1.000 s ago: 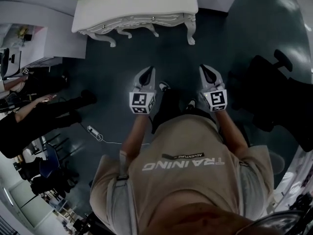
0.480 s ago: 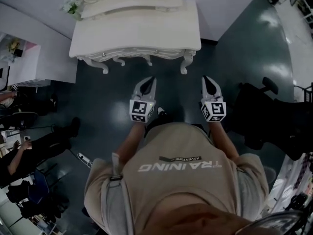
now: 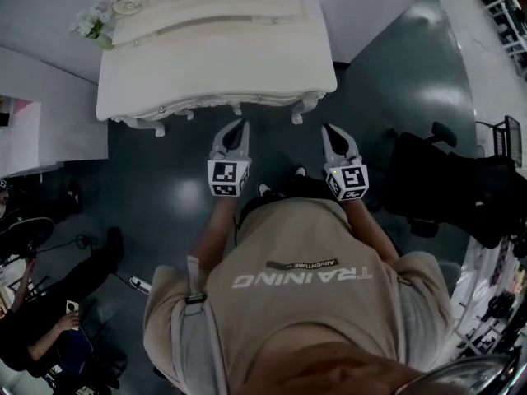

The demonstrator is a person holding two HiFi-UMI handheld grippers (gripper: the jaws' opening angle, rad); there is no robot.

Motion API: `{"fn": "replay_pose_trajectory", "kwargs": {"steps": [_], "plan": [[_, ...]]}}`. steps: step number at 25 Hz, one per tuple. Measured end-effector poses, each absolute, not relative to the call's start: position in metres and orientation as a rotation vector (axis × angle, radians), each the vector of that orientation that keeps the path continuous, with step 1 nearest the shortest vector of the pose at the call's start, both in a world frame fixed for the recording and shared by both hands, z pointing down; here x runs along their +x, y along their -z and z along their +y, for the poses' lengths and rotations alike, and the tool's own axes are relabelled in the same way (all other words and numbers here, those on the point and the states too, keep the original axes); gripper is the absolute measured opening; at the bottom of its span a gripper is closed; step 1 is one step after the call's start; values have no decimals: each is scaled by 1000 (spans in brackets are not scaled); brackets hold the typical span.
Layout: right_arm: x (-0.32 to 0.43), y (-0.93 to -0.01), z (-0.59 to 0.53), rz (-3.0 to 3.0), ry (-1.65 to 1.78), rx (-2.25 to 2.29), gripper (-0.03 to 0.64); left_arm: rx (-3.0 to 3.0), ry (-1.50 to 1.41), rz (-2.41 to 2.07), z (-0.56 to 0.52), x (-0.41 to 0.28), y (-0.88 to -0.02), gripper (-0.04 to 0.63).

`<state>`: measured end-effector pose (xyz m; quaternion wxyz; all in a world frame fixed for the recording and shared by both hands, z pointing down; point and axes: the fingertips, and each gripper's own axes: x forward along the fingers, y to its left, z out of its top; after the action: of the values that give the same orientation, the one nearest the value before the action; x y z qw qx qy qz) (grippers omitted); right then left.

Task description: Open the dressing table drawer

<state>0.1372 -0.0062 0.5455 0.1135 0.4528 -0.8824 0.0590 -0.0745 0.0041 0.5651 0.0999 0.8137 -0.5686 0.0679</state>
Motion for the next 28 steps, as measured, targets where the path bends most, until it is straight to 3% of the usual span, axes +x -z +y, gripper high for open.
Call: {"fn": "replay_pose_trajectory", "kwargs": {"steps": [10, 18, 28], "plan": [[114, -581, -69, -2590, -252, 1243, 3, 2254, -158, -1706, -22, -93, -602, 8], [76, -579, -181, -2701, -307, 1179, 3, 2182, -252, -1875, -96, -140, -559, 8], [89, -613, -301, -2721, -313, 1211, 3, 2327, -363, -1804, -223, -105, -542, 8]]}}
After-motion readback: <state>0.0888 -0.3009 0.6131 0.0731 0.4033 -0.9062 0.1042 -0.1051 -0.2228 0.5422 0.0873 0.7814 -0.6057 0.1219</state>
